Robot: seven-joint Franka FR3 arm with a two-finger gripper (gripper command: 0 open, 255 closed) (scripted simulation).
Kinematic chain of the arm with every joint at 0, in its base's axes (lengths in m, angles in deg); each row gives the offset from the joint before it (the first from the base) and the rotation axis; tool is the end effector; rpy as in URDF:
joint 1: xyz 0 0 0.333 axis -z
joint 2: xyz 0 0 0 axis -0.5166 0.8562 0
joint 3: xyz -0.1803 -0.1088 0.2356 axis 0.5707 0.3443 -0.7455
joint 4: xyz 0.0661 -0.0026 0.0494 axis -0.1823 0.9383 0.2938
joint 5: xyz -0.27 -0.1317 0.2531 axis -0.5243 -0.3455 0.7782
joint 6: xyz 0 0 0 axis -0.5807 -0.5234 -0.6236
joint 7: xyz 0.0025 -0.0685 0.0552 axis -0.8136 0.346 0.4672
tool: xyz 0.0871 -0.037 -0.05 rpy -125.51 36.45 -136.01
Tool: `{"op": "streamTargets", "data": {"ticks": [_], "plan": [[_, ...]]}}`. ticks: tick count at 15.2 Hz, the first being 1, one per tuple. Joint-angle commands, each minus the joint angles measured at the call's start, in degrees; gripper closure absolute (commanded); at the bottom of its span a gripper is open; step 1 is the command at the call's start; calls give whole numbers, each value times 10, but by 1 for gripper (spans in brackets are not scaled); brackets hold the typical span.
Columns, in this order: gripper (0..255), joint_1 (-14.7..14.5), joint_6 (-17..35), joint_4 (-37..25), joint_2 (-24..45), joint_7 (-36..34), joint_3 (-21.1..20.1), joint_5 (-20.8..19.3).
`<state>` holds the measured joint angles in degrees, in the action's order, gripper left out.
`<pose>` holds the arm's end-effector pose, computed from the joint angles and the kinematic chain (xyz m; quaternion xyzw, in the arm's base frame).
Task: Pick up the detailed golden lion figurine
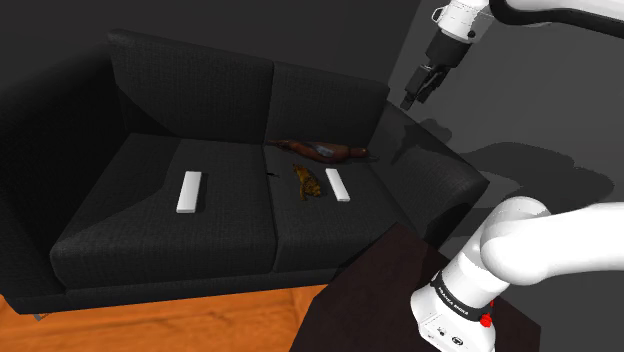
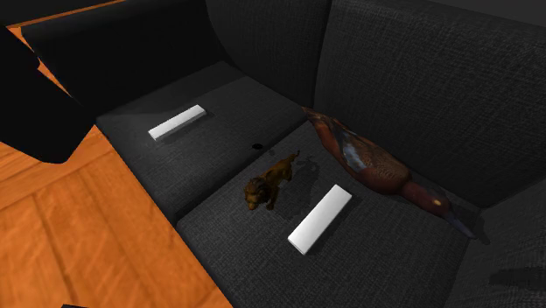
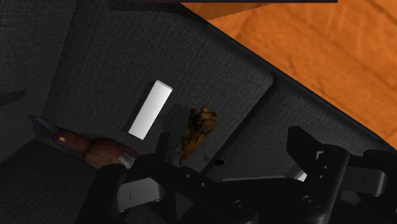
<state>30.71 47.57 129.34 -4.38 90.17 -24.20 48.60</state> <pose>0.3107 -0.0240 0.6261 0.9957 0.0161 0.0769 0.0492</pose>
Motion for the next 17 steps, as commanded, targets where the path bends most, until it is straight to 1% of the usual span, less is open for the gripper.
{"op": "streamTargets", "data": {"ticks": [1, 9, 17], "plan": [[0, 0, 0, 0, 0, 0, 0, 0], [0, 10, 142, 35, 120, -36, 12, 6], [0, 17, 269, 21, 274, -64, 25, 17]]}}
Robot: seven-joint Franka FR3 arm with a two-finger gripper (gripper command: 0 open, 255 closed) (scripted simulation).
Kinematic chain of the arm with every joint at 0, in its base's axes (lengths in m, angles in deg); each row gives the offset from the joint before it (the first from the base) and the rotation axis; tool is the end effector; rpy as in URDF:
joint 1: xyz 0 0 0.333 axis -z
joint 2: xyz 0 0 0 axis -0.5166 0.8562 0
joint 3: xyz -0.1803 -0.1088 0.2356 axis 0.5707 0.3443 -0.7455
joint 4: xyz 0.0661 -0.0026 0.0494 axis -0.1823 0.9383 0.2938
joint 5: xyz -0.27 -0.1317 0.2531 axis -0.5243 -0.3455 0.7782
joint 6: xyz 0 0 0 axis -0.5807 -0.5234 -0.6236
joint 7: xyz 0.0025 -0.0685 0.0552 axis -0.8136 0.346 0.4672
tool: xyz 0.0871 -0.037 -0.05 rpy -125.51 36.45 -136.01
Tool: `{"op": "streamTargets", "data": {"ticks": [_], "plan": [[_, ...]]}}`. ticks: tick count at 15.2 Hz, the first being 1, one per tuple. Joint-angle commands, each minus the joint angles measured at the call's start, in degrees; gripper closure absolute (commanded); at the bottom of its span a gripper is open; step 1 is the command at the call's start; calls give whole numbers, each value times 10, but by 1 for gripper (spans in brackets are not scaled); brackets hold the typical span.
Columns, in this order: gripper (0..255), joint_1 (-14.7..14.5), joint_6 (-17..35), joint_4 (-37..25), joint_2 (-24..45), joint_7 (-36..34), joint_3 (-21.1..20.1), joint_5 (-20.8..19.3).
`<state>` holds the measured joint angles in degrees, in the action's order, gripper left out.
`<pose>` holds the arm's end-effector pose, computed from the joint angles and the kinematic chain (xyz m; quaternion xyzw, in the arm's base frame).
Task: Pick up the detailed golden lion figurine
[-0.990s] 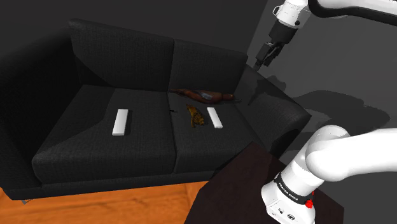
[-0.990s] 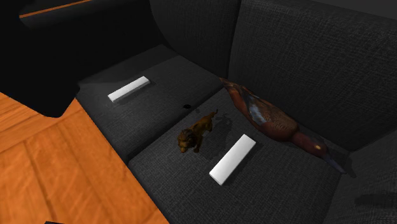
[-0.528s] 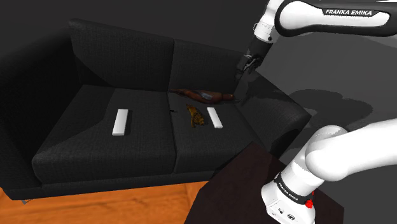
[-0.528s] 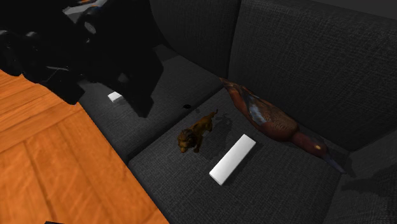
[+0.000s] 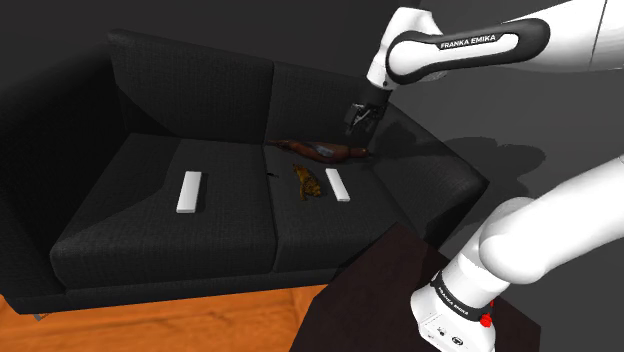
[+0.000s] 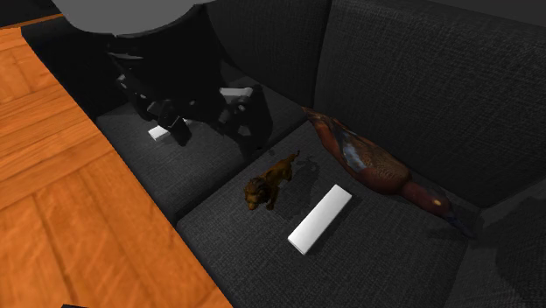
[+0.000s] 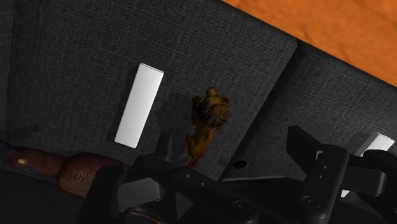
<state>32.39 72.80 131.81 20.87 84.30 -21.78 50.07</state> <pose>0.4456 -0.0503 0.4792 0.9966 -0.0530 0.0563 0.0285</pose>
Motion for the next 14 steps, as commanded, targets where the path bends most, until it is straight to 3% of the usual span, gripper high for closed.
{"op": "streamTargets", "data": {"ticks": [1, 14], "plan": [[0, 1, 31, -9, 43, -8, 2, 5], [0, 12, 164, -139, 328, -23, 16, 59]]}}
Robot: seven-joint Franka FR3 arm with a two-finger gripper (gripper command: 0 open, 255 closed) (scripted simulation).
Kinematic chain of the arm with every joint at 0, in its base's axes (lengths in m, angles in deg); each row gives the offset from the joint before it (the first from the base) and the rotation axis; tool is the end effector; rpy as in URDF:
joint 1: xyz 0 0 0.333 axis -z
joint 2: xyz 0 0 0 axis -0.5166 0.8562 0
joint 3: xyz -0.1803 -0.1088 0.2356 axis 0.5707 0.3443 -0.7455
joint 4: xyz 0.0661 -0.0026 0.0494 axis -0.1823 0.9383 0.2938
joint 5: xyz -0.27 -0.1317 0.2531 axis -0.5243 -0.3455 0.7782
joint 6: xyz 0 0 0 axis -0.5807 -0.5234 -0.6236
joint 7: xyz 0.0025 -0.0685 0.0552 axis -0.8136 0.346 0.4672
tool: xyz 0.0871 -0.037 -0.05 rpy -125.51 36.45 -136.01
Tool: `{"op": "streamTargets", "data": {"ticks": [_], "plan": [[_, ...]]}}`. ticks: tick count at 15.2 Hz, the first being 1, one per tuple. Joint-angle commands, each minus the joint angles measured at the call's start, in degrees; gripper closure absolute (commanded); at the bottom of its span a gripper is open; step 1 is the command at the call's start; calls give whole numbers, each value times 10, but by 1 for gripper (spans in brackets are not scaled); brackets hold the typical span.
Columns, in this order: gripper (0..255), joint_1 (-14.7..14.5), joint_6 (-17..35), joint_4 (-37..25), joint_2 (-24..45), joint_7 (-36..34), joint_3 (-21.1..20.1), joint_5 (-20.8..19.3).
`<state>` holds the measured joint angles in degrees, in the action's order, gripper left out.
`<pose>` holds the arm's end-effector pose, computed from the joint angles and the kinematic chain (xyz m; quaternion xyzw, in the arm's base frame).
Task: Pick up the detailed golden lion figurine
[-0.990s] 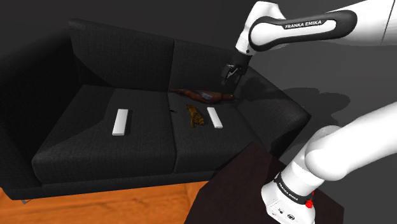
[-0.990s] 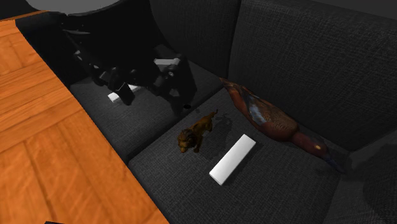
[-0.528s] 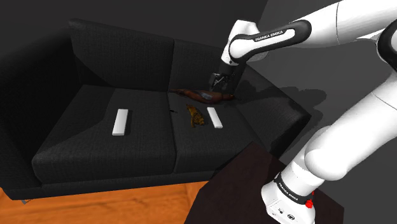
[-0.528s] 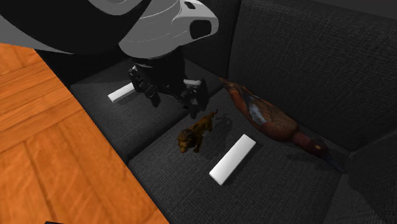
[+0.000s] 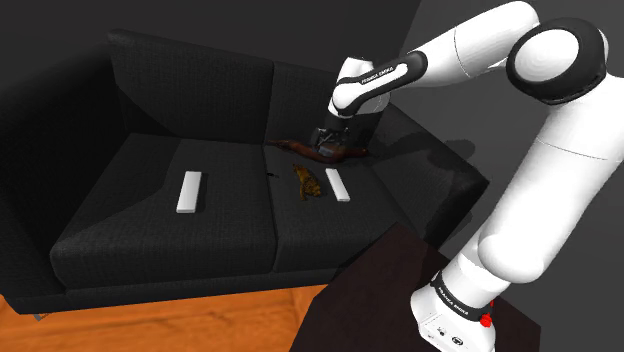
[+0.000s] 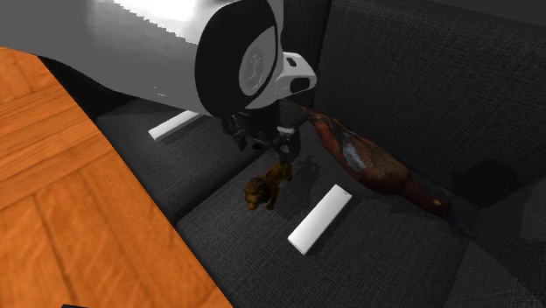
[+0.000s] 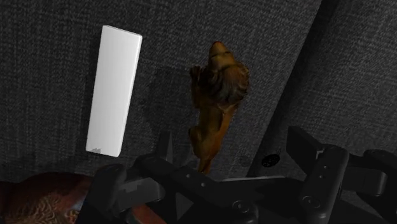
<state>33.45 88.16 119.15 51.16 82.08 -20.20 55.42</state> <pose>0.5642 -0.0814 0.3375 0.9923 -0.1176 0.0375 0.0090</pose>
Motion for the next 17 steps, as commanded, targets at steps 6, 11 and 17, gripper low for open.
{"op": "streamTargets", "data": {"ticks": [6, 11, 17], "plan": [[0, 15, 35, -112, 160, -3, -4, 38], [0, 30, 37, -217, 274, -9, -10, 59], [0, 33, 60, -227, 308, -7, -13, 63]]}}
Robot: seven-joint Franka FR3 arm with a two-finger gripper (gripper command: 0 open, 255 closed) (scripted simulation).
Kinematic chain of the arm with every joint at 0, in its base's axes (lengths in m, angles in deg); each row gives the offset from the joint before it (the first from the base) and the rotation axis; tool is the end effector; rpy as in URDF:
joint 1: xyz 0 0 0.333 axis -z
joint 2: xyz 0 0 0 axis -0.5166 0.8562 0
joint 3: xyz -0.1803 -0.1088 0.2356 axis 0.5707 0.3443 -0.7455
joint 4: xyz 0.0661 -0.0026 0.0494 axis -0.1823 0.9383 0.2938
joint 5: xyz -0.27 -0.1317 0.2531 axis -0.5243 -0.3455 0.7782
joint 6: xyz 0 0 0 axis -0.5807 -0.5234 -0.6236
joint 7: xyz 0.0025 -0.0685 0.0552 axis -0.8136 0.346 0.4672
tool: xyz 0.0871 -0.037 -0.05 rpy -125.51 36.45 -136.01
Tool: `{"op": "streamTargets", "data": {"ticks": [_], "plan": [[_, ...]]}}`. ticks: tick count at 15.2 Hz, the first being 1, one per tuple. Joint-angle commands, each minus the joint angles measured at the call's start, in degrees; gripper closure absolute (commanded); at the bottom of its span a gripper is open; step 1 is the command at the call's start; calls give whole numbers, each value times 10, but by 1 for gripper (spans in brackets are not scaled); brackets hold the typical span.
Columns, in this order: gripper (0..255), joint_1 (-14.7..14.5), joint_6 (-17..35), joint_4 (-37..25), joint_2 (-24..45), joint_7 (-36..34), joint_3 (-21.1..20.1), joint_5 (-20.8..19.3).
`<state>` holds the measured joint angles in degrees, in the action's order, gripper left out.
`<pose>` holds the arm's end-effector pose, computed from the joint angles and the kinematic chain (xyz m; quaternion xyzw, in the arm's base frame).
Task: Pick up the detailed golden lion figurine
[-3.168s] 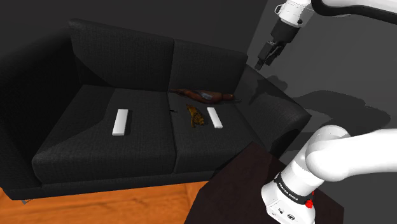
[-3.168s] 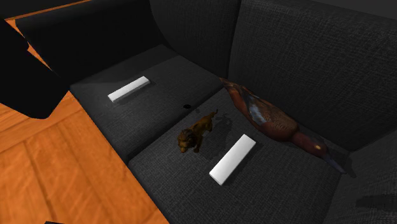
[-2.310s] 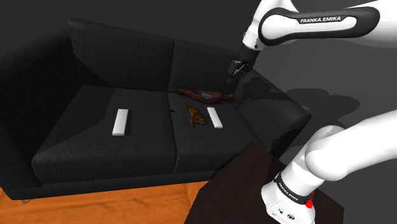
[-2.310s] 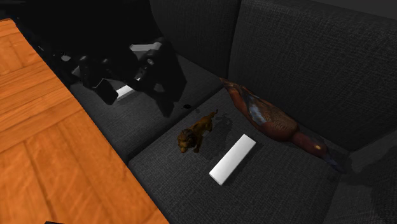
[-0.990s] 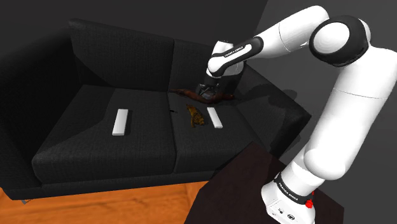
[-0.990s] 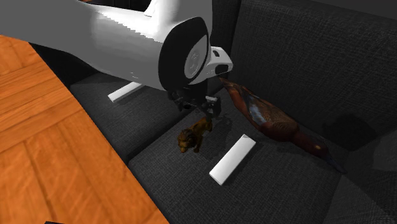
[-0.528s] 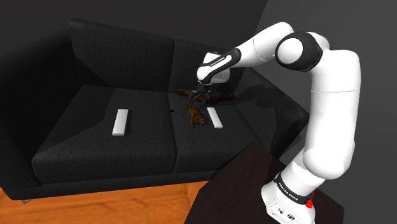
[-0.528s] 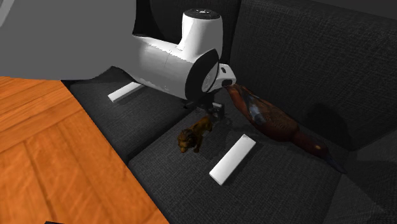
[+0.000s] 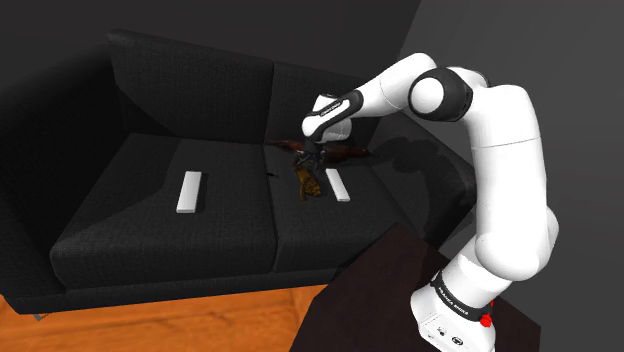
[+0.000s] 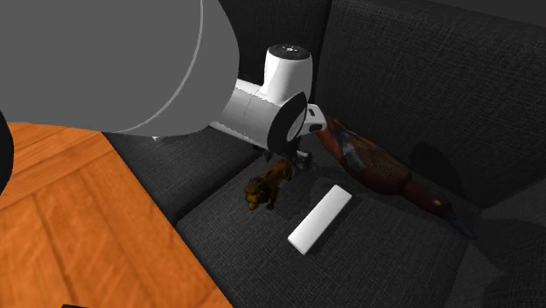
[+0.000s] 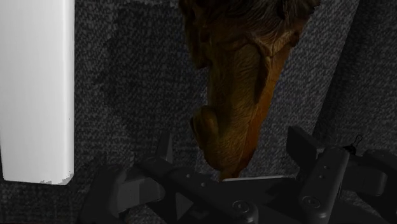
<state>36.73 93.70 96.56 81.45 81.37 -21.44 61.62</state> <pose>0.6596 -0.1158 0.1830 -0.9845 0.1738 -0.0206 0.0080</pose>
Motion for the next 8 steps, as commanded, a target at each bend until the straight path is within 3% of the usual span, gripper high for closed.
{"op": "streamTargets", "data": {"ticks": [1, 4, 5, 8], "plan": [[0, 1, 9, -2, 11, 1, -1, 1], [0, 1, 16, -5, 21, 1, -2, 2], [255, 1, 16, -4, 21, 1, -2, 2], [255, 1, 16, -5, 21, 1, -2, 2]]}}
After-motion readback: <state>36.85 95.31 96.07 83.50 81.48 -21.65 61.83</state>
